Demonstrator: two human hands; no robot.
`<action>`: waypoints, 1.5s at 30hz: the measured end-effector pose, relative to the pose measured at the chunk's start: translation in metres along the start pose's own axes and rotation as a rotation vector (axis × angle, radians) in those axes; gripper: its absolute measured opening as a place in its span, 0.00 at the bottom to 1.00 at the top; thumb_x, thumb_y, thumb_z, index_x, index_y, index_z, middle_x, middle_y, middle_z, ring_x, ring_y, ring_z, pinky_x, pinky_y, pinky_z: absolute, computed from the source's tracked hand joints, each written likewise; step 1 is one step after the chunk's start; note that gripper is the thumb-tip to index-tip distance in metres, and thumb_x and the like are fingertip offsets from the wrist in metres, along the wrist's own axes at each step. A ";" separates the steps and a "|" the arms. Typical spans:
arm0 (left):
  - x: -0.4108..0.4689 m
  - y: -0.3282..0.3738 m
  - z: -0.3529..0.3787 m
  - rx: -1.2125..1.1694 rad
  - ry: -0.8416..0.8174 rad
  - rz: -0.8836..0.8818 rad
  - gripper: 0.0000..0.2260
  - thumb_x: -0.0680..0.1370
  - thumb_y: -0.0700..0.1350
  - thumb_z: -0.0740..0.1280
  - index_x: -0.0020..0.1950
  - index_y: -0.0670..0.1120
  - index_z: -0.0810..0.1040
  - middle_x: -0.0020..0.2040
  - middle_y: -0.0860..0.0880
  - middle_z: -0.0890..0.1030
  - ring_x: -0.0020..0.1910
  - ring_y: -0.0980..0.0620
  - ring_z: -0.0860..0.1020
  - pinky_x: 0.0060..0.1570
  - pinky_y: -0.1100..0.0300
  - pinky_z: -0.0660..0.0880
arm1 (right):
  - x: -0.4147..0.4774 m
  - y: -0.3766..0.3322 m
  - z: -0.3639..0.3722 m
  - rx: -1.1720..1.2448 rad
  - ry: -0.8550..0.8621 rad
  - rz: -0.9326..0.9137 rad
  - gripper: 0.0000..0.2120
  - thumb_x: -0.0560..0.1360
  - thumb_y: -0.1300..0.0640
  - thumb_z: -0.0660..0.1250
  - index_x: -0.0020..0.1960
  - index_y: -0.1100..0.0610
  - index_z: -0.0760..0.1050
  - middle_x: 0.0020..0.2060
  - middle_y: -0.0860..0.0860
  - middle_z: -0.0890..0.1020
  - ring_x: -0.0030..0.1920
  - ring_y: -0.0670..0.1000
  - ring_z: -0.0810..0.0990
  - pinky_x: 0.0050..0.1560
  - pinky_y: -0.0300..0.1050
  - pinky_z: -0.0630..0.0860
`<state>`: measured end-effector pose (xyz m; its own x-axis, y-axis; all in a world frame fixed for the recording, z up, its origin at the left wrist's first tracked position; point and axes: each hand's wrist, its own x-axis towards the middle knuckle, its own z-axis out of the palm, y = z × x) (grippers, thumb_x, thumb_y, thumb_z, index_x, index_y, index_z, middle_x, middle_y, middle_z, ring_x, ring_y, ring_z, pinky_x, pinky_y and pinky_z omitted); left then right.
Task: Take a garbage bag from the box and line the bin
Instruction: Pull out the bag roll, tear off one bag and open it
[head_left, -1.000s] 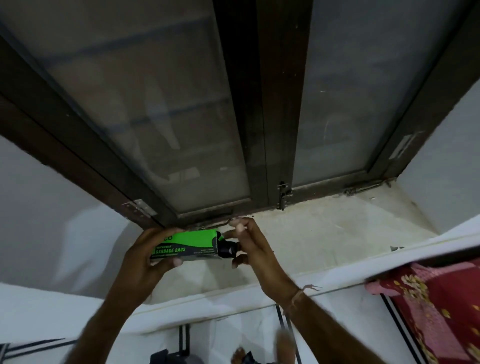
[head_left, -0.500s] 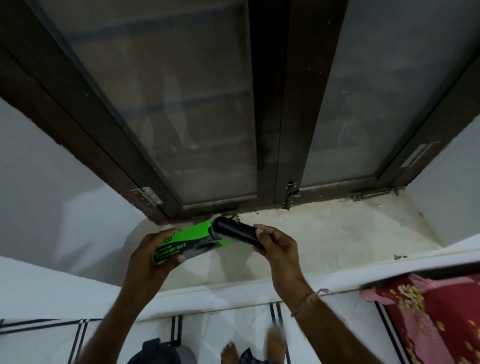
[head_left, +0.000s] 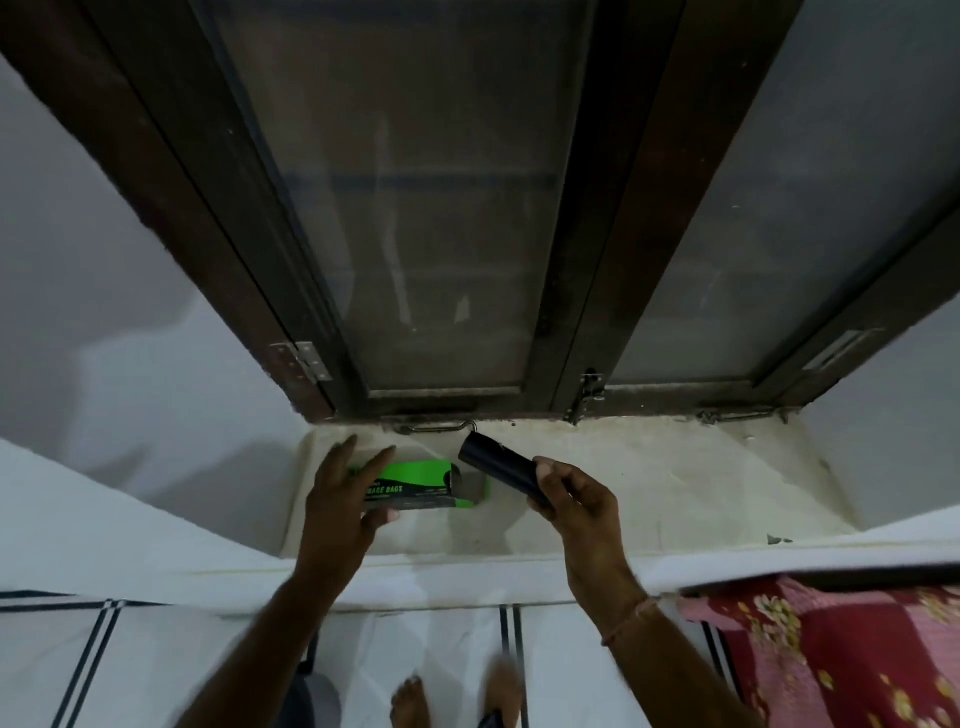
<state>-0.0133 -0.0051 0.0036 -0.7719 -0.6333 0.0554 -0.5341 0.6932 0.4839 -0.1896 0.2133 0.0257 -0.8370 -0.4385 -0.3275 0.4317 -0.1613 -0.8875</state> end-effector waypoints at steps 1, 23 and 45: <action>-0.003 0.008 -0.003 0.074 0.056 0.008 0.37 0.69 0.48 0.80 0.76 0.48 0.72 0.76 0.40 0.69 0.75 0.37 0.66 0.66 0.36 0.72 | -0.002 -0.003 0.001 -0.008 -0.018 -0.010 0.09 0.79 0.64 0.69 0.57 0.67 0.83 0.49 0.56 0.86 0.52 0.52 0.84 0.50 0.44 0.83; -0.062 0.089 -0.044 -1.693 -0.185 -0.636 0.24 0.84 0.57 0.56 0.75 0.45 0.73 0.68 0.41 0.81 0.66 0.41 0.80 0.55 0.50 0.82 | -0.065 -0.008 0.079 -0.237 -0.214 0.231 0.12 0.83 0.55 0.64 0.42 0.54 0.79 0.37 0.47 0.86 0.37 0.45 0.83 0.41 0.45 0.79; -0.125 0.033 -0.086 -1.610 -0.511 -0.608 0.24 0.84 0.59 0.58 0.70 0.43 0.79 0.65 0.40 0.83 0.65 0.42 0.81 0.68 0.47 0.74 | -0.150 0.018 0.119 -0.250 -0.029 0.108 0.13 0.84 0.56 0.63 0.49 0.64 0.79 0.41 0.56 0.85 0.43 0.53 0.84 0.41 0.45 0.83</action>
<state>0.0951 0.0668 0.0880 -0.8012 -0.2709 -0.5336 -0.1693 -0.7527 0.6362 -0.0162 0.1706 0.0972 -0.7792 -0.4670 -0.4180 0.4184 0.1090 -0.9017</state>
